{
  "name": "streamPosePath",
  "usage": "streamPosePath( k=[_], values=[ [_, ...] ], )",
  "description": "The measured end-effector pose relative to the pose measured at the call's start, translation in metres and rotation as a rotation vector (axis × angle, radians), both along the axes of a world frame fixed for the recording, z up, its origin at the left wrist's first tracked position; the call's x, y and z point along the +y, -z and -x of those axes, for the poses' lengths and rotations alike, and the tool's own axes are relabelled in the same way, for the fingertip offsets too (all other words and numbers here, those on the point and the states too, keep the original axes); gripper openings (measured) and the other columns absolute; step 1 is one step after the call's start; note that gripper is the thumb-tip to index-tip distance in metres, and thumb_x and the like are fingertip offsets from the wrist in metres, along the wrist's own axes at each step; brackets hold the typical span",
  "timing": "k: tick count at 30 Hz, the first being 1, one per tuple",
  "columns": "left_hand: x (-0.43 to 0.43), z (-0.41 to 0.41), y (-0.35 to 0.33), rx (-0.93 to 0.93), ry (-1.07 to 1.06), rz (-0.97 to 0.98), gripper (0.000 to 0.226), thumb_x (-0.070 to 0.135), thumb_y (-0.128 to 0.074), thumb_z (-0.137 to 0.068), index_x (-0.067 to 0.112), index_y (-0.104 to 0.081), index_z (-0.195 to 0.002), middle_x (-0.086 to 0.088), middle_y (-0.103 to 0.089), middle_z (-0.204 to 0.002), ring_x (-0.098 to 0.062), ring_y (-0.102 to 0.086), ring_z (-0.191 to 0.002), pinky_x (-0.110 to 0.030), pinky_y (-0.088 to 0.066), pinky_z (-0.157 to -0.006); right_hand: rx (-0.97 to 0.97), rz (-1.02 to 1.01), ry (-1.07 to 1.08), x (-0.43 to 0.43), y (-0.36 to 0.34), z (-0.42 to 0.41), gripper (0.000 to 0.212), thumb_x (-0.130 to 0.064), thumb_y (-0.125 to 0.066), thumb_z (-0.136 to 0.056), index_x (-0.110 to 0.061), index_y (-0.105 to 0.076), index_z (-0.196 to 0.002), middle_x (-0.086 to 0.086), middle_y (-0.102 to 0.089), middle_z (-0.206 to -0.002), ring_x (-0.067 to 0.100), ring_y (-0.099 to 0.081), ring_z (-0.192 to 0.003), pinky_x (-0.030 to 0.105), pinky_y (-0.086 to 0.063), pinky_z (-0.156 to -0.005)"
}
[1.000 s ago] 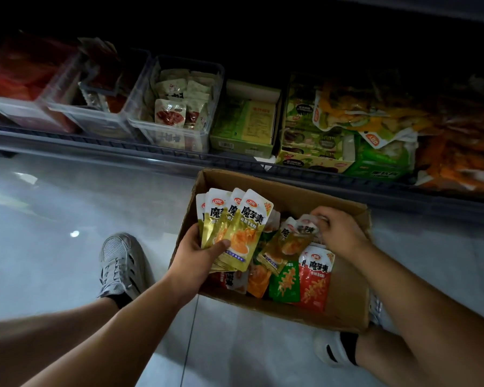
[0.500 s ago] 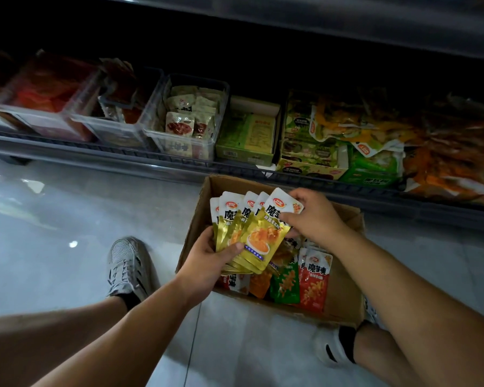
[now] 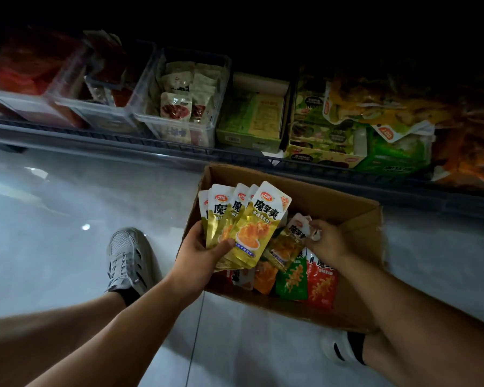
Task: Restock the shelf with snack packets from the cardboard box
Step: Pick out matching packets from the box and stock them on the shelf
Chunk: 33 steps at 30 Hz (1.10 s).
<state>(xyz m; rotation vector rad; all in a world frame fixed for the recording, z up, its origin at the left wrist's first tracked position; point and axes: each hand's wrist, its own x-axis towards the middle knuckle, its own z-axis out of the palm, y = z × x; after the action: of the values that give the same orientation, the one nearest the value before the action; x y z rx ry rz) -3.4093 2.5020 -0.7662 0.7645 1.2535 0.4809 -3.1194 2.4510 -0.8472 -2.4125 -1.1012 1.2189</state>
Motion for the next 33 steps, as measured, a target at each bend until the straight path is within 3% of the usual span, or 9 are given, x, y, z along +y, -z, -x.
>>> streamPosePath(
  k=[3, 5, 8, 16, 19, 21, 26, 29, 33],
  values=[
    [0.001, 0.001, 0.005, -0.013, -0.002, 0.013, 0.045, 0.006, -0.070, -0.091, 0.015, -0.053, -0.131, -0.011, -0.075, -0.118, -0.033, -0.075, -0.103, -0.053, -0.060, -0.089, -0.153, 0.011, -0.117, 0.003, 0.012, 0.005, 0.069, -0.042, -0.076, -0.082, -0.022, -0.050, -0.142, 0.008, -0.057, -0.137, 0.031, -0.045, -0.129, 0.038, -0.039, -0.108],
    [0.001, 0.001, 0.008, -0.020, 0.002, 0.013, 0.046, 0.006, -0.070, -0.091, 0.014, -0.052, -0.132, -0.012, -0.074, -0.119, -0.033, -0.074, -0.104, -0.053, -0.060, -0.088, -0.232, 0.031, -0.189, 0.005, 0.022, 0.005, 0.073, -0.061, -0.070, -0.073, -0.033, -0.049, -0.137, 0.002, -0.060, -0.132, 0.028, -0.048, -0.125, 0.044, -0.040, -0.106],
    [0.002, 0.001, 0.011, -0.022, 0.007, 0.010, 0.046, 0.006, -0.071, -0.091, 0.014, -0.052, -0.132, -0.011, -0.074, -0.120, -0.033, -0.075, -0.104, -0.051, -0.061, -0.087, -0.293, 0.031, -0.240, 0.010, 0.020, 0.010, 0.067, -0.045, -0.078, -0.078, -0.032, -0.049, -0.137, 0.004, -0.056, -0.128, 0.029, -0.050, -0.122, 0.042, -0.044, -0.101],
    [0.004, -0.001, 0.008, -0.037, 0.004, 0.012, 0.047, 0.007, -0.071, -0.090, 0.017, -0.052, -0.131, -0.007, -0.076, -0.115, -0.030, -0.076, -0.102, -0.044, -0.063, -0.081, -0.130, -0.105, 0.006, 0.005, 0.009, 0.001, 0.044, -0.013, -0.076, -0.087, -0.019, -0.062, -0.128, 0.008, -0.056, -0.127, 0.029, -0.062, -0.110, 0.044, -0.056, -0.089],
    [0.003, -0.001, 0.004, -0.029, 0.002, 0.015, 0.046, 0.009, -0.073, -0.089, 0.020, -0.054, -0.129, -0.005, -0.077, -0.114, -0.029, -0.076, -0.101, -0.046, -0.062, -0.082, -0.048, -0.141, 0.060, 0.002, -0.003, -0.006, 0.030, -0.013, -0.068, -0.093, -0.020, -0.064, -0.122, 0.008, -0.065, -0.121, 0.023, -0.065, -0.098, 0.034, -0.056, -0.073],
    [0.001, 0.000, 0.002, -0.020, -0.002, 0.006, 0.045, 0.009, -0.073, -0.090, 0.021, -0.054, -0.128, -0.005, -0.076, -0.115, -0.027, -0.076, -0.101, -0.048, -0.062, -0.085, -0.031, -0.154, 0.040, 0.002, -0.011, -0.009, 0.025, -0.018, -0.065, -0.096, -0.023, -0.064, -0.121, 0.005, -0.067, -0.118, 0.020, -0.065, -0.096, 0.032, -0.053, -0.072],
    [-0.001, 0.001, -0.003, 0.000, -0.019, 0.001, 0.043, 0.010, -0.074, -0.090, 0.023, -0.056, -0.126, -0.005, -0.077, -0.113, -0.029, -0.076, -0.100, -0.055, -0.059, -0.091, -0.151, -0.178, -0.124, 0.003, -0.039, -0.009, 0.007, -0.032, -0.055, -0.101, -0.034, -0.059, -0.096, -0.005, -0.066, -0.094, 0.007, -0.061, -0.075, 0.027, -0.044, -0.056],
    [-0.001, 0.000, -0.007, 0.019, -0.015, -0.021, 0.041, 0.010, -0.074, -0.090, 0.023, -0.057, -0.125, -0.005, -0.077, -0.113, -0.028, -0.076, -0.100, -0.056, -0.059, -0.093, -0.118, -0.218, -0.197, 0.010, -0.069, -0.007, 0.011, -0.031, -0.052, -0.102, -0.032, -0.056, -0.092, -0.004, -0.067, -0.086, 0.013, -0.063, -0.077, 0.036, -0.052, -0.065],
    [-0.003, -0.002, -0.016, 0.017, -0.022, -0.057, 0.040, 0.011, -0.075, -0.090, 0.022, -0.058, -0.125, -0.002, -0.078, -0.111, -0.026, -0.076, -0.101, -0.056, -0.058, -0.095, -0.055, -0.243, -0.268, 0.027, -0.127, -0.012, 0.008, -0.024, -0.054, -0.102, -0.029, -0.060, -0.099, -0.004, -0.066, -0.096, 0.017, -0.066, -0.087, 0.042, -0.057, -0.072]
  ],
)
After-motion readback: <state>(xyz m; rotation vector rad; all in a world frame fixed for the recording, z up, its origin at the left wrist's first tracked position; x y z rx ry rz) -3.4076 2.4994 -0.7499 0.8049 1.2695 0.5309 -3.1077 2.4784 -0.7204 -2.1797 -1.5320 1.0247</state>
